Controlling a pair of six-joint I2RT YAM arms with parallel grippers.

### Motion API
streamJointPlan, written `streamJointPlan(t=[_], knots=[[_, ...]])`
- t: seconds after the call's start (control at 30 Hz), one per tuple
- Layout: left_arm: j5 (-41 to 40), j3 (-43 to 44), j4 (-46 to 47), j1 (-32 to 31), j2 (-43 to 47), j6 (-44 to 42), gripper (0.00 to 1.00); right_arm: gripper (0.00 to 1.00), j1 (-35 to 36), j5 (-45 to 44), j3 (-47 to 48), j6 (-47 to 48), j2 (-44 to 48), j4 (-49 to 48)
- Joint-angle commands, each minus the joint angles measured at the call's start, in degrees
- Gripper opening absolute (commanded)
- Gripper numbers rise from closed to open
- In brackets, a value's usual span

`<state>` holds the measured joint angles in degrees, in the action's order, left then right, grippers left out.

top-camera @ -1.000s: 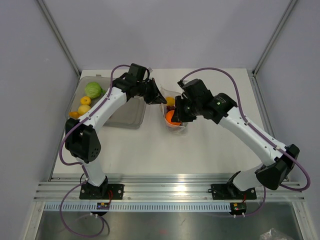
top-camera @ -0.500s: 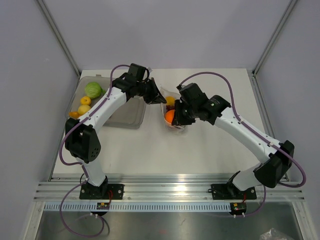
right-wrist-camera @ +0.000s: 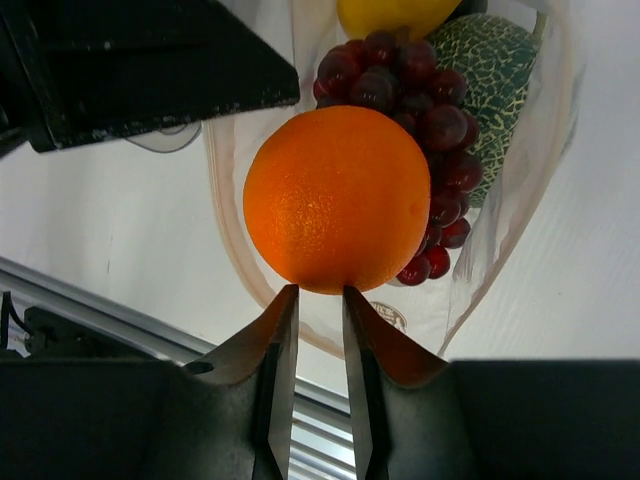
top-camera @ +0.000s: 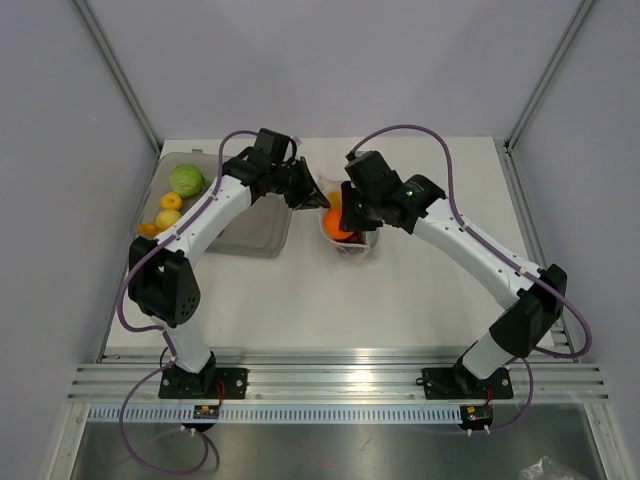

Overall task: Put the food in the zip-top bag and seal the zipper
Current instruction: Adjust the fake fruit in the zipper food storage bag.

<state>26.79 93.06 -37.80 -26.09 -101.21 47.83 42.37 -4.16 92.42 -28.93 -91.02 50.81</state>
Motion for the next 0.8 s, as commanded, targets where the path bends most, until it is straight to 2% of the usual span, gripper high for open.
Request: streamJointPlan(t=[0.0, 0.4, 0.6, 0.77], knots=[[0.8, -0.7, 1.8, 0.1, 3.8, -0.7, 0.0, 0.31, 0.3, -4.2, 4.3, 1.3, -2.2, -0.8], [1.1, -1.3, 1.8, 0.1, 4.8, -1.0, 0.0, 0.31, -2.6, -6.3, 7.9, 1.4, -6.9, -0.9], [1.1, -1.9, 2.6, 0.5, 4.6, 0.3, 0.0, 0.3, -2.4, -0.4, 5.1, 0.6, -1.8, -3.3], [1.1, -2.4, 3.8, 0.9, 4.9, 1.9, 0.0, 0.31, -0.1, 0.8, -1.1, -1.4, 2.4, -4.5]])
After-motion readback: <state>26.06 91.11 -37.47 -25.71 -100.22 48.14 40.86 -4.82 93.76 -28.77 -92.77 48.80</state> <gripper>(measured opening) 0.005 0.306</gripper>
